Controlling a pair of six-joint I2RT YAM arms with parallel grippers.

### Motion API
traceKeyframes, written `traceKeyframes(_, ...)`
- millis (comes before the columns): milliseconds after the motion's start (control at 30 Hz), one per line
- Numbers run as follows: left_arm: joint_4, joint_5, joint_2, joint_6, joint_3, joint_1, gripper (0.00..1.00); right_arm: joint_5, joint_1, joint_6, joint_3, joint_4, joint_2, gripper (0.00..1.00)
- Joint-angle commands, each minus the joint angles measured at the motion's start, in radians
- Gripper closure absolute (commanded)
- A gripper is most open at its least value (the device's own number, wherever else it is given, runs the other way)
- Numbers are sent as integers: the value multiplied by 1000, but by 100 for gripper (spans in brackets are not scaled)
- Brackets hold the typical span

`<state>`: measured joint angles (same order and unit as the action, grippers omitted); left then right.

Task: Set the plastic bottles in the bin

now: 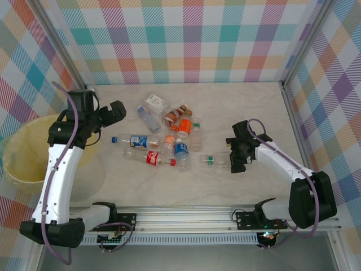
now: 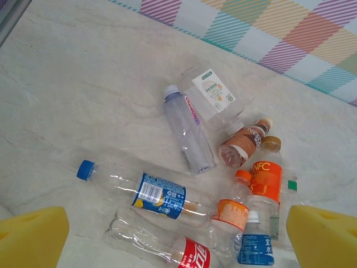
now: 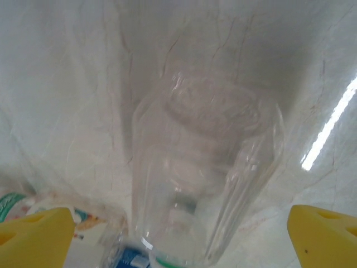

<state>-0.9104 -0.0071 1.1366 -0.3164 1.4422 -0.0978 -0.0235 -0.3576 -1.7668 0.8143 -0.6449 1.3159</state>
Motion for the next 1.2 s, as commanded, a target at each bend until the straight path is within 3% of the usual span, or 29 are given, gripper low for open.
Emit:
traceKeyframes(0,18,21,9,34,-7,-7,0,-49,14,-66,-10,41,56,4)
traceKeyframes(133,8,19,31,35,6,-7,0,-27,16,-47,17,59,132,9)
traceKeyframes(333,10,12,34,13,2,-7,0,-14,26,-48,-8,129,165,27)
traceKeyframes(600,53,148,-20,-58,-20,-9,0,-28,55,58,-38,184,111,38)
traceKeyframes(800,114,349,-46,-77,-35,-22,0,-79,54,220,-24,213,24,50)
traceKeyframes(933,149,395,-46,-71,-33,-69,0,-83,55,339,-18,268,-27,53)
traceKeyframes(1167,212,449,-14,-64,-33,-171,0,-62,51,679,110,329,-45,55)
